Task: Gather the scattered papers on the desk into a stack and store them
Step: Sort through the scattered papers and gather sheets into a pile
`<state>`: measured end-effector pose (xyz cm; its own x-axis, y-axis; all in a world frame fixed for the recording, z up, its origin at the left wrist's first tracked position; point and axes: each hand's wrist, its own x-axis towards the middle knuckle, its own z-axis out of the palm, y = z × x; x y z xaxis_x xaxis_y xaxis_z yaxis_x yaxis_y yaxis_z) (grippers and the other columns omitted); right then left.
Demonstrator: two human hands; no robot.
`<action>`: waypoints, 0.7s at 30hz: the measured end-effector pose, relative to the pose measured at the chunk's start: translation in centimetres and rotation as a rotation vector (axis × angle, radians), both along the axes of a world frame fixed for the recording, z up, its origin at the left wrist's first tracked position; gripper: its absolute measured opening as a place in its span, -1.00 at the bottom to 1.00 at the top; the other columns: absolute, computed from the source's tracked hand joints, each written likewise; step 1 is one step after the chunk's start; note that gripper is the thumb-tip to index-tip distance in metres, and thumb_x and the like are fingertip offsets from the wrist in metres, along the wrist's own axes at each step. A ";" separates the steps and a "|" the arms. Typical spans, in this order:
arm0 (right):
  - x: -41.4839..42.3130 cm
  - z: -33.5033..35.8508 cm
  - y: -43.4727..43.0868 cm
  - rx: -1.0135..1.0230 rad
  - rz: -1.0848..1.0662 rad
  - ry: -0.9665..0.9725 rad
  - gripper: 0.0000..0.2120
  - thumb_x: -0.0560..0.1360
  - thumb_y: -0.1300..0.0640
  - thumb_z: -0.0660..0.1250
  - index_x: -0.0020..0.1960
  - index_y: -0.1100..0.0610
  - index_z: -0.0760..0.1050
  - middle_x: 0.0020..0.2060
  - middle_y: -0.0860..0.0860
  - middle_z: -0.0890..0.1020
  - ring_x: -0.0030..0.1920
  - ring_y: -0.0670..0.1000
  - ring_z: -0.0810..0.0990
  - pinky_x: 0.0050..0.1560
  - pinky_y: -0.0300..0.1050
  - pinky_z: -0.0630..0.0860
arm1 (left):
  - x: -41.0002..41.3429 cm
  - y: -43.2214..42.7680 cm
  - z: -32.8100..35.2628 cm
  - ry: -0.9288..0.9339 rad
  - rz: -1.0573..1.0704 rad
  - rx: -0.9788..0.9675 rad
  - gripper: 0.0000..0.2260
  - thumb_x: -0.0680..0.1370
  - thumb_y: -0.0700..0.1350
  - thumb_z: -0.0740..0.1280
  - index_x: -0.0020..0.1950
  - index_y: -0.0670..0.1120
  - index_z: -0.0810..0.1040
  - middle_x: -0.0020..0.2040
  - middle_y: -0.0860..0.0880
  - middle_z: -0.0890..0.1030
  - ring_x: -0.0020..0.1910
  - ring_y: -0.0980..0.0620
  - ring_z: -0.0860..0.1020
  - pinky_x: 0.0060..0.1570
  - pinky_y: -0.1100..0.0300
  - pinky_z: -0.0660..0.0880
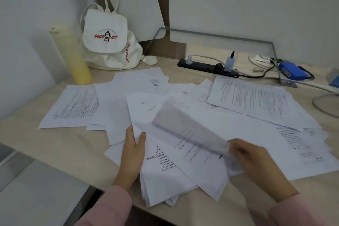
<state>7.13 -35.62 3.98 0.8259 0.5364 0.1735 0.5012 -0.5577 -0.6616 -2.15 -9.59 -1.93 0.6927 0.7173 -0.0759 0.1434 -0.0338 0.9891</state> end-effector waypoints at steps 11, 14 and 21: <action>2.0 4.6 -0.9 0.464 -0.227 0.245 -0.75 0.56 0.20 0.21 -0.13 -0.05 0.61 -0.21 -0.20 0.70 -0.23 -0.23 0.64 -0.17 -0.13 0.50 | 0.0 0.3 -0.4 0.012 0.005 0.029 -0.73 0.57 -0.11 0.22 0.25 0.10 0.34 0.04 0.18 0.53 0.01 0.19 0.51 -0.16 0.31 0.41; 2.3 5.4 -1.4 0.573 -0.149 0.385 -0.79 0.54 0.16 0.23 -0.01 -0.03 0.62 -0.09 -0.06 0.72 -0.09 -0.06 0.68 -0.13 -0.12 0.60 | 0.0 0.2 -0.3 0.013 0.004 0.026 -0.72 0.57 -0.11 0.22 0.27 0.08 0.34 0.03 0.19 0.52 0.00 0.20 0.51 -0.14 0.27 0.42; 4.0 5.3 -2.8 0.758 -0.087 0.631 -0.74 0.52 0.12 0.20 0.16 0.06 0.55 0.02 0.00 0.69 0.00 -0.01 0.66 -0.08 -0.13 0.64 | -0.2 0.1 -0.1 -0.010 -0.010 0.006 -0.76 0.57 -0.11 0.23 0.21 0.12 0.36 0.02 0.23 0.52 -0.01 0.29 0.49 -0.19 0.34 0.39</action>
<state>11.17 -38.42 9.25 0.9162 0.3988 -0.0399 -0.0890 0.1054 -0.9904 -2.32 -9.48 -2.05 0.7005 0.7107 -0.0649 0.1333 -0.0409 0.9902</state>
